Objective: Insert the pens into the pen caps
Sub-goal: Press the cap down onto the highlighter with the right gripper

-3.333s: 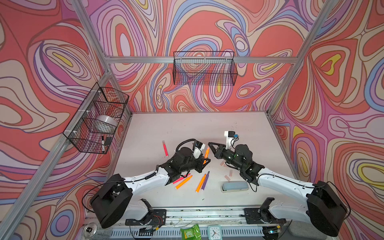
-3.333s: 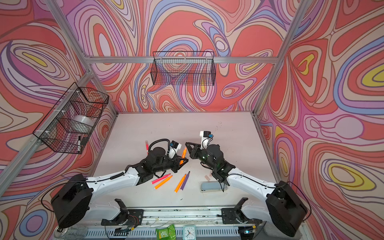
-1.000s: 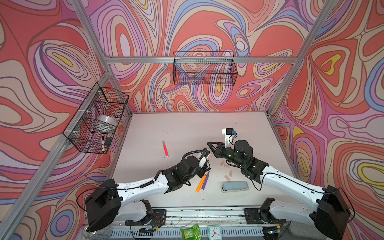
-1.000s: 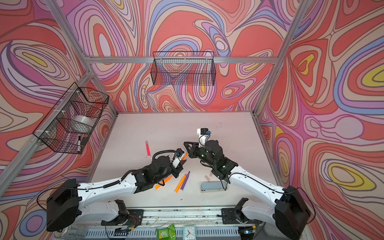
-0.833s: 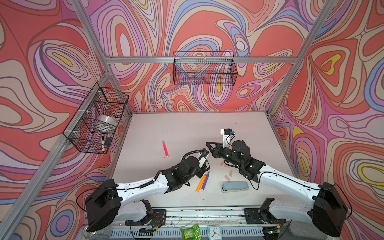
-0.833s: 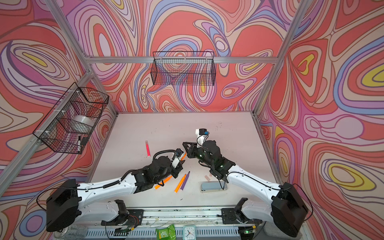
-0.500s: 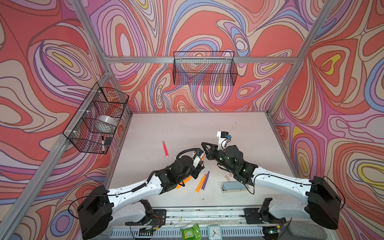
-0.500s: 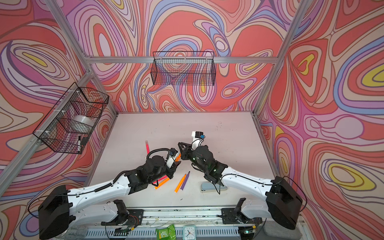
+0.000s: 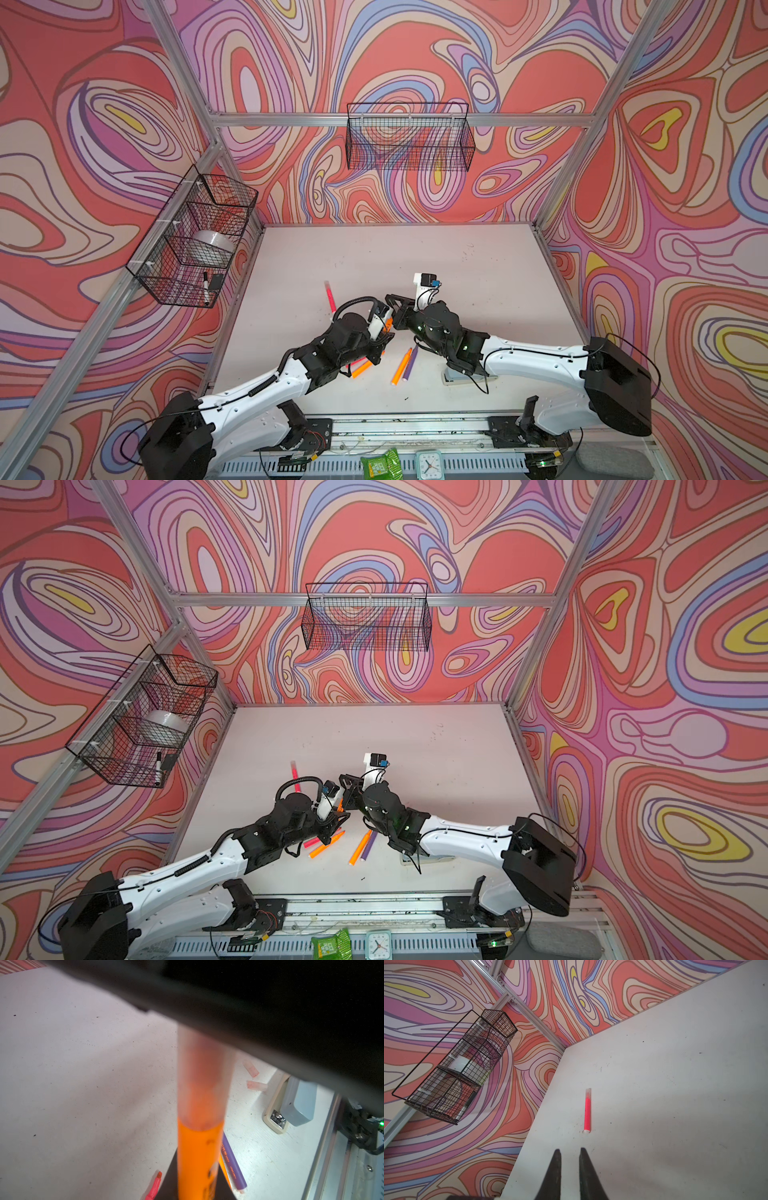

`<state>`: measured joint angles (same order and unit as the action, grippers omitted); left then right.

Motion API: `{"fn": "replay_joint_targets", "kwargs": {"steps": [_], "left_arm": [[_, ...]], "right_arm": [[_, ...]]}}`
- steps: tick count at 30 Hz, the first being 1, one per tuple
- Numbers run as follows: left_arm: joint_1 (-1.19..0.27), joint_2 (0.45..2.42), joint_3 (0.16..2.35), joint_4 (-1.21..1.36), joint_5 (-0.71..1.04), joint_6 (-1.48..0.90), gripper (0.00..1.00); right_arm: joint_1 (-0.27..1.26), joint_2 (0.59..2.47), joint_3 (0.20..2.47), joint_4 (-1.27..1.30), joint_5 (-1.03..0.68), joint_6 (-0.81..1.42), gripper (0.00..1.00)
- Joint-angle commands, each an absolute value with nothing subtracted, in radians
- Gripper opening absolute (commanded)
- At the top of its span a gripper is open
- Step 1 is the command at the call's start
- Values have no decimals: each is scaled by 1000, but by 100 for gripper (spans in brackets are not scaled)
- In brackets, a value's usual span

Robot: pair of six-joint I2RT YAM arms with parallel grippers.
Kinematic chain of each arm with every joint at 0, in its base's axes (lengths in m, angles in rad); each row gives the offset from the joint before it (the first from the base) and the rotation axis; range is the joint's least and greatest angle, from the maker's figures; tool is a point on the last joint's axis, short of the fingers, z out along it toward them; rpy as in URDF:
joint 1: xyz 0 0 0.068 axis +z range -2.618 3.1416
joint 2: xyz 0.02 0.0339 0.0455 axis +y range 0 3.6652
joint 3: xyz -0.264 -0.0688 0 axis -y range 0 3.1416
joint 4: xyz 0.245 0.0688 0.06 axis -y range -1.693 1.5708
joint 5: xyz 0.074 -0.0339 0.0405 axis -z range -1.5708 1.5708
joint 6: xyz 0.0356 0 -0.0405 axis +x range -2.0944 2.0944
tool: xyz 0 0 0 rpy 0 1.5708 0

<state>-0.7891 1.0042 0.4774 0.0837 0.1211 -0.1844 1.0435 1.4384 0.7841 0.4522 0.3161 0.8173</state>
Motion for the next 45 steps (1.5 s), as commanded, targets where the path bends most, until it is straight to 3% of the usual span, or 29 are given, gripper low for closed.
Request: {"fn": "replay_joint_targets", "kwargs": {"steps": [1, 10, 15, 24, 38, 40, 45], "left_arm": [[-709, 927, 483, 344, -50, -338, 0], [-706, 806, 415, 371, -140, -338, 0], [-703, 810, 401, 419, -60, -337, 0], [-703, 765, 378, 416, -106, -328, 0], [-703, 832, 410, 407, -66, -307, 0], [-703, 864, 433, 392, -45, -295, 0], [-704, 924, 452, 403, -1, -288, 0]], "right_arm": [[1149, 1443, 749, 287, 141, 851, 0], [1152, 1419, 734, 255, 174, 876, 0], [1152, 1383, 701, 296, 194, 856, 0], [1153, 1364, 751, 113, 324, 900, 0], [1153, 1384, 795, 97, 285, 865, 0], [1152, 1378, 820, 66, 298, 844, 8], [1133, 1358, 864, 17, 306, 806, 16]]}}
